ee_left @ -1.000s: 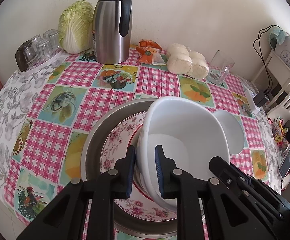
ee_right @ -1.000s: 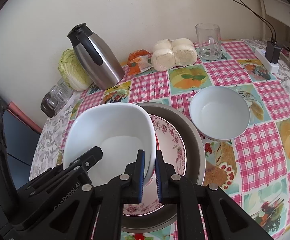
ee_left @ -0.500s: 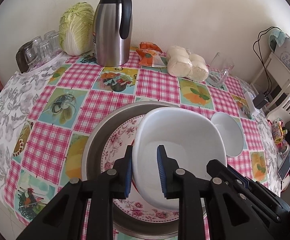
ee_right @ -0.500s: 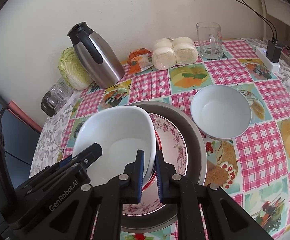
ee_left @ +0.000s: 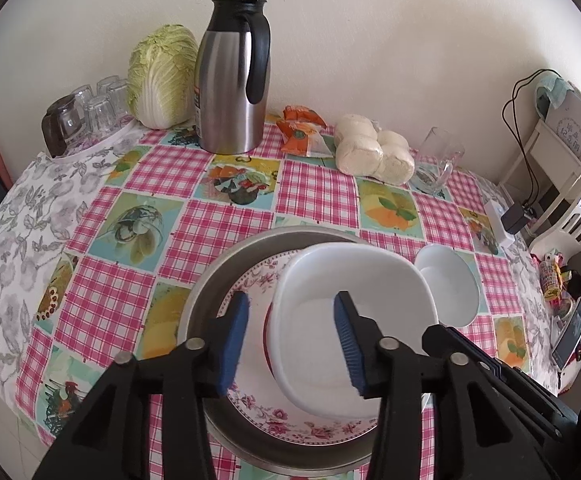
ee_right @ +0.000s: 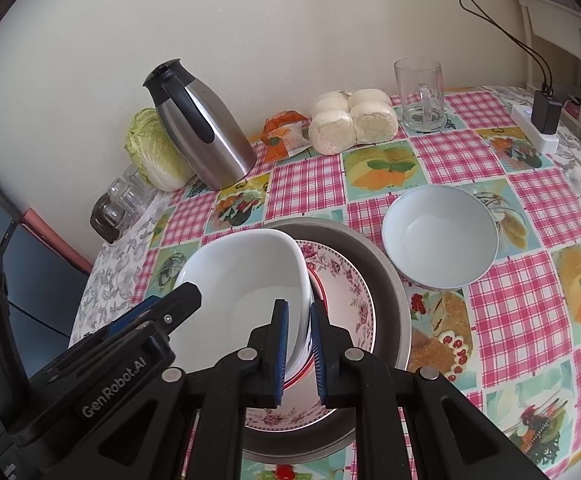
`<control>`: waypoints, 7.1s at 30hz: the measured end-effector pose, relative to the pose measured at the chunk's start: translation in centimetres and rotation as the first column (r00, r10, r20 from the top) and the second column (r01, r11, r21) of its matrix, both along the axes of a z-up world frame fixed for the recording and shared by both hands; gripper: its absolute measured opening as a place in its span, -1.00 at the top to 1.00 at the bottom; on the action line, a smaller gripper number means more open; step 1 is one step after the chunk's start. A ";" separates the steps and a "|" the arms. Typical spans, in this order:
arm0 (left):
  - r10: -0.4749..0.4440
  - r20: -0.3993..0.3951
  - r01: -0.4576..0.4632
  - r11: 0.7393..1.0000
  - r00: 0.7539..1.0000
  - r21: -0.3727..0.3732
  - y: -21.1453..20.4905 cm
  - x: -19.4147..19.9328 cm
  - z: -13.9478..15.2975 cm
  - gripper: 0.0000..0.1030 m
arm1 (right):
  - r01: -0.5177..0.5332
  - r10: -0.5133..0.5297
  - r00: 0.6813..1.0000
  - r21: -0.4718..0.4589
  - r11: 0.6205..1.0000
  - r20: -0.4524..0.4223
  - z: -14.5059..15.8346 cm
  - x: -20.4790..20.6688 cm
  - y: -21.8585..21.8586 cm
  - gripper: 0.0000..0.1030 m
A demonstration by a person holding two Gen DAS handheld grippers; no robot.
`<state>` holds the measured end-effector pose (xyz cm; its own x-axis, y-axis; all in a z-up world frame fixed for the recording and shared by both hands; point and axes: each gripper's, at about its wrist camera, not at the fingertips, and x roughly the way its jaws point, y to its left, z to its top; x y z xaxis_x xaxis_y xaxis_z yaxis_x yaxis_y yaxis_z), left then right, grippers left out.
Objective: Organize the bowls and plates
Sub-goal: 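Lower the square bowl into the red-rimmed bowl with both tools, then open both tools to release the square bowl, then move both tools to the pale blue bowl, then close both tools on the pale blue bowl rim, then lift the pale blue bowl off the table with both tools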
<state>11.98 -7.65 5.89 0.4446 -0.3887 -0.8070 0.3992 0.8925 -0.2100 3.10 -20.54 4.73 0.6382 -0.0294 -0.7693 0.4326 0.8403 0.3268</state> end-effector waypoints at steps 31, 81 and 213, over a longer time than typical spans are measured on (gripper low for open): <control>0.237 0.084 -0.243 0.968 0.968 0.064 3.8 1.3 1.1 -1.00 | 0.101 -0.100 0.994 -0.020 0.995 0.034 1.0 -1.1 -2.0 -1.00; -0.150 0.194 0.131 0.986 0.969 0.107 -15.8 -4.4 -0.2 -1.00 | 0.386 -0.390 0.921 0.131 0.913 0.011 -4.0 -9.9 -18.6 -1.00; -0.320 0.103 0.310 0.945 0.942 0.103 -21.8 -5.2 -8.1 0.72 | 0.307 -0.306 0.952 0.151 0.940 -0.027 -10.0 -6.1 -20.0 0.83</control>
